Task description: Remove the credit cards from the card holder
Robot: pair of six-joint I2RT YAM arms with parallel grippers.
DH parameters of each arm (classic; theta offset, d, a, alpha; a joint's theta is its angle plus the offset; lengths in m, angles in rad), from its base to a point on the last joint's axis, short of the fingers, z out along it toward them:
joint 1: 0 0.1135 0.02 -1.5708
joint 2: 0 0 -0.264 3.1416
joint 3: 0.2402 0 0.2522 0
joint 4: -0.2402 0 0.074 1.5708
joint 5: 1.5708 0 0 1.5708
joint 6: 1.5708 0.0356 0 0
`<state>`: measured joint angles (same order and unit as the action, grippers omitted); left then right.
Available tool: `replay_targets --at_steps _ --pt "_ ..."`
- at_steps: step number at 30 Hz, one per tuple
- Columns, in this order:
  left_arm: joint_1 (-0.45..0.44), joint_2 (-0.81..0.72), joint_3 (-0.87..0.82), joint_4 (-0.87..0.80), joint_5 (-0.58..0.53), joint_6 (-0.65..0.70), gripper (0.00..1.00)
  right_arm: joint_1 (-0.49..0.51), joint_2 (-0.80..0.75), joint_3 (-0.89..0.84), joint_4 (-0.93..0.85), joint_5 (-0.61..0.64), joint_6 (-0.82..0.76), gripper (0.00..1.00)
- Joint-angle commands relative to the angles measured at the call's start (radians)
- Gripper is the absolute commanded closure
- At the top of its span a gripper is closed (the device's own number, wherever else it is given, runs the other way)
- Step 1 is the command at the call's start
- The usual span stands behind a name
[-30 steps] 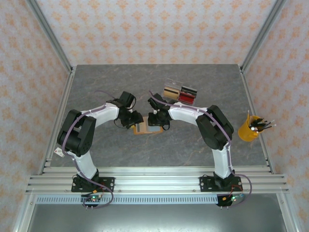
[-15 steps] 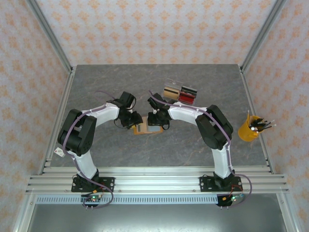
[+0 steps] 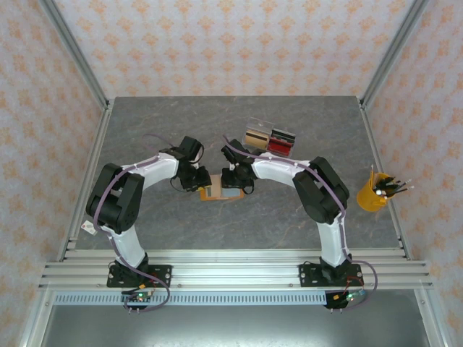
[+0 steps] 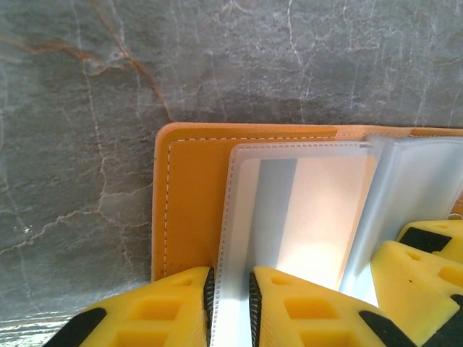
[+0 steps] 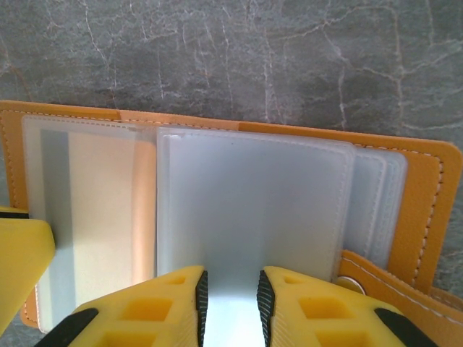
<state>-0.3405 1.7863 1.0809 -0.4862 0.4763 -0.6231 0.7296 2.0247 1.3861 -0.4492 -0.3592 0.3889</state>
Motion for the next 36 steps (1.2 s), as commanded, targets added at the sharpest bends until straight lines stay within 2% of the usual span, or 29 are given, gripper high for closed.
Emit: replay_targets --at_steps 1,8,13,28,36 --pt "-0.006 -0.057 0.019 -0.017 0.032 0.023 0.77 -0.001 0.067 -0.015 -0.066 0.011 -0.005 0.72" --pt "-0.009 -0.113 -0.013 0.058 0.176 0.011 0.76 -0.001 0.022 -0.022 -0.034 -0.023 0.0 0.72" --pt "-0.011 -0.133 -0.018 0.07 0.206 0.013 0.76 -0.002 -0.049 -0.042 0.017 -0.026 0.016 0.72" --pt "-0.02 -0.1 -0.021 0.138 0.255 -0.017 0.81 -0.028 -0.221 -0.17 0.119 0.071 0.095 0.73" --pt "-0.045 -0.063 -0.024 0.21 0.282 -0.075 0.78 -0.055 -0.269 -0.218 0.15 0.097 0.135 0.74"
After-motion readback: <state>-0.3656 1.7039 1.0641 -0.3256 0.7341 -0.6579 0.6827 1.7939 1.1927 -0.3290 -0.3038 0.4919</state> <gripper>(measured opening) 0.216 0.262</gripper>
